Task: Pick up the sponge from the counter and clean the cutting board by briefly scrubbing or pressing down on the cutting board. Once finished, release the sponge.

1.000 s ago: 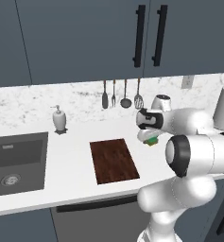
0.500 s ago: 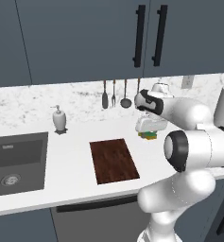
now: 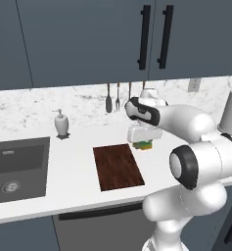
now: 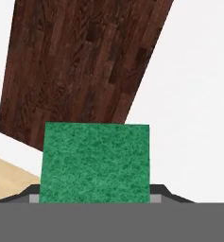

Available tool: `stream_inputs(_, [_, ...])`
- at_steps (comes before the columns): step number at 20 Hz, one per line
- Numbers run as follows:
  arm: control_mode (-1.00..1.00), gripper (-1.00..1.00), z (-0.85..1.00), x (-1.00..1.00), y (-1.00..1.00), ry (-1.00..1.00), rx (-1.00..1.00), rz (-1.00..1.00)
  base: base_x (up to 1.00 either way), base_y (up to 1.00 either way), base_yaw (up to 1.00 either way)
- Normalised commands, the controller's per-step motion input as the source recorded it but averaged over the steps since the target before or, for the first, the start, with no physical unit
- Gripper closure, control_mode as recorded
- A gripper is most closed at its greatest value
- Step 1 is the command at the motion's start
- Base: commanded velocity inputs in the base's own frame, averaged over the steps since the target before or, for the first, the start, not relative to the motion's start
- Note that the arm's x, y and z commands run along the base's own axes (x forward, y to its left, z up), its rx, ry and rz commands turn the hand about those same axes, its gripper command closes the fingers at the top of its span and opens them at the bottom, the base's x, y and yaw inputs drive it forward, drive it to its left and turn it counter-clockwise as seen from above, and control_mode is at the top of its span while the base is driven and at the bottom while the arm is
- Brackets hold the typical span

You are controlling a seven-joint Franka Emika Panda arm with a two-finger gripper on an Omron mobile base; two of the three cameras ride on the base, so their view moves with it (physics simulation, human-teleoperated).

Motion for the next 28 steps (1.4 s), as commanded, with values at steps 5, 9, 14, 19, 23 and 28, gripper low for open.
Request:
stream_inputs(5, [-1.00, 1.00, -0.02, -0.46, 0.53, -0.13, -0.12, 0.00, 0.00, 0.00, 0.00])
stream_inputs(9, [-1.00, 1.00, 0.00, -0.06, 0.46, 0.00, -0.01, 0.00, 0.00, 0.00, 0.00])
stream_inputs(14, [-1.00, 1.00, -0.10, 0.01, 0.38, 0.00, -0.03, 0.00, 0.00, 0.00, 0.00])
stream_inputs(19, [-1.00, 1.00, -0.24, 0.19, 0.35, -0.04, -0.03, 0.00, 0.00, 0.00, 0.00])
stream_inputs(23, [-1.00, 1.00, -0.29, 0.16, 0.27, -0.07, -0.01, 0.00, 0.00, 0.00, 0.00])
stream_inputs(28, [-1.00, 1.00, -0.36, 0.03, 0.09, 0.00, 0.00, 0.00, 0.00, 0.00, 0.00])
